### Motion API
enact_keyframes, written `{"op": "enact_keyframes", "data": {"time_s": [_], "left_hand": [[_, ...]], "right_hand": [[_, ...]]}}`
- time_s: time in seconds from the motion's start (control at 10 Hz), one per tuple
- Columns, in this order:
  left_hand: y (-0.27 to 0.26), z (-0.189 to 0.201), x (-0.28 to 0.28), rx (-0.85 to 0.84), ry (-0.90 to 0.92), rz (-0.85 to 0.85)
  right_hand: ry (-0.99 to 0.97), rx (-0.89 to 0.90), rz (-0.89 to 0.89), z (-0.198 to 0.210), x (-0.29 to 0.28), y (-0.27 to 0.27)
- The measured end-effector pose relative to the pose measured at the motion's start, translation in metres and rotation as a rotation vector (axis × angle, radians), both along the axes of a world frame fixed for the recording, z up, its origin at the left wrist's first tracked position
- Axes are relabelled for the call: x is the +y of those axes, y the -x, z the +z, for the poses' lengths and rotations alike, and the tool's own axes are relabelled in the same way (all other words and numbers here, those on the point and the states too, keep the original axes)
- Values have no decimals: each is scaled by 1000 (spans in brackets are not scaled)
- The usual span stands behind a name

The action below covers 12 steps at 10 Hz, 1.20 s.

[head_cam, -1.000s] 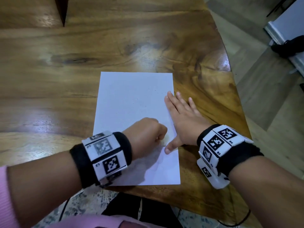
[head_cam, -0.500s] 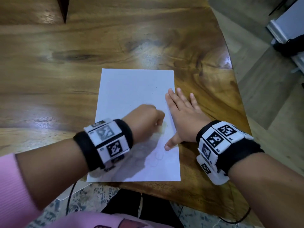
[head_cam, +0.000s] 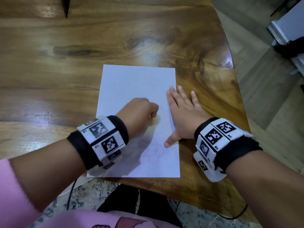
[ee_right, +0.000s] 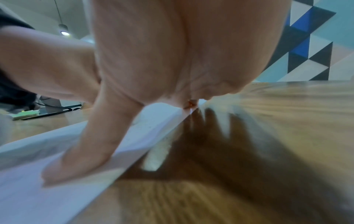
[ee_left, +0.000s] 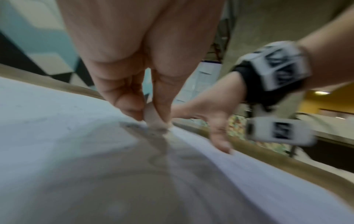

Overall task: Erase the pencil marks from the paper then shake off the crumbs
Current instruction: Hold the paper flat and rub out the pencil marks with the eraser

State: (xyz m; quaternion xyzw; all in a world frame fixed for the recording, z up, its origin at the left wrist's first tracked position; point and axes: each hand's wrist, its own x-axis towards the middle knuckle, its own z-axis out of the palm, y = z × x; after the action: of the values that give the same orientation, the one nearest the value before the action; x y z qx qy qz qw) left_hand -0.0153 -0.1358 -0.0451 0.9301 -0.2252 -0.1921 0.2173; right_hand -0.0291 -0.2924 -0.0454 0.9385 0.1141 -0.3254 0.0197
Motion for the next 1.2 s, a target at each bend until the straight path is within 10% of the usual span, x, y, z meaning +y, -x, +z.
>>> {"op": "enact_keyframes", "data": {"time_s": [0.1,0.3,0.5,0.7,0.9,1.1,1.2], "left_hand": [[25,1,9,90,-29,-220],[-11,1,-1,-9,8,31],[27,0,11,107,1,-173],[-22,1,-29,6,6,-15],[30,4,-4,145,-49,-310],[-6,-1,-4,37,8,-43],[22,1,5,85,-3,-194]], "right_hand": [[-3,-1,-1,0,0,0],[3,3,-6,-2,0,0],[-7,19,-1,-2,-2,0],[0,25,-6,-1,-1,0],[-31,30,-12,-1,-3,1],[-7,23,-6,0,-1,1],[-10,28,-9,1,-1,1]]}}
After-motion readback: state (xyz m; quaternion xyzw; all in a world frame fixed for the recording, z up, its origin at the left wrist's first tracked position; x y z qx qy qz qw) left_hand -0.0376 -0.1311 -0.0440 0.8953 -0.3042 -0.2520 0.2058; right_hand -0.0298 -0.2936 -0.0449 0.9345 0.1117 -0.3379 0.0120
